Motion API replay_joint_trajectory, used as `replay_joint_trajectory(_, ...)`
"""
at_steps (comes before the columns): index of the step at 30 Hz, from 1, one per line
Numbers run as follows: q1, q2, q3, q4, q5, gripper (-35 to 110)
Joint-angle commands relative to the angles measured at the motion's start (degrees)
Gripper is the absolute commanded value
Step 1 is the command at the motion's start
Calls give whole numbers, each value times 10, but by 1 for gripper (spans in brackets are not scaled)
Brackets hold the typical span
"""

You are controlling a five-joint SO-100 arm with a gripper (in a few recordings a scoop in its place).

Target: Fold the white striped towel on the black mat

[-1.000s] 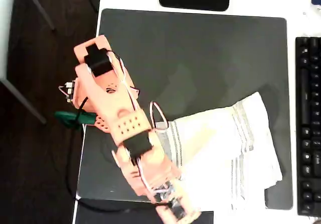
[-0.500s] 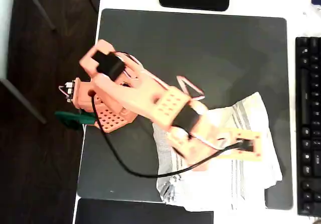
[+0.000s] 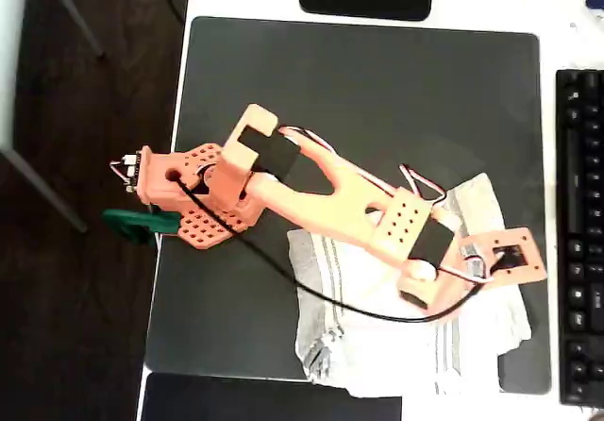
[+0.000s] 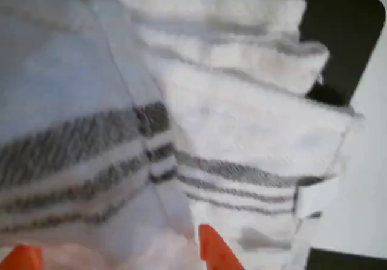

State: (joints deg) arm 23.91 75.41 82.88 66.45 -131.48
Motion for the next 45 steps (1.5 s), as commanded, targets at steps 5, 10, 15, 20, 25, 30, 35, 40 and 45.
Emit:
replay_joint_trajectory(5,-48,8,40,-54,78,19)
replay_joint_trajectory(10,-67,21,65,-93,134,0)
replay_joint_trajectory(15,-50,55,-16,-21,175,0)
replay_joint_trajectory(20,-3,85,-106,51,163,0)
replay_joint_trajectory(25,62,64,-113,33,116,0)
replay_joint_trajectory(30,115,9,-8,-159,76,18)
replay_joint_trajectory(35,142,10,-2,-167,54,31)
replay_joint_trajectory(40,127,82,-83,18,74,31)
replay_joint_trajectory(45,85,139,-89,138,111,31)
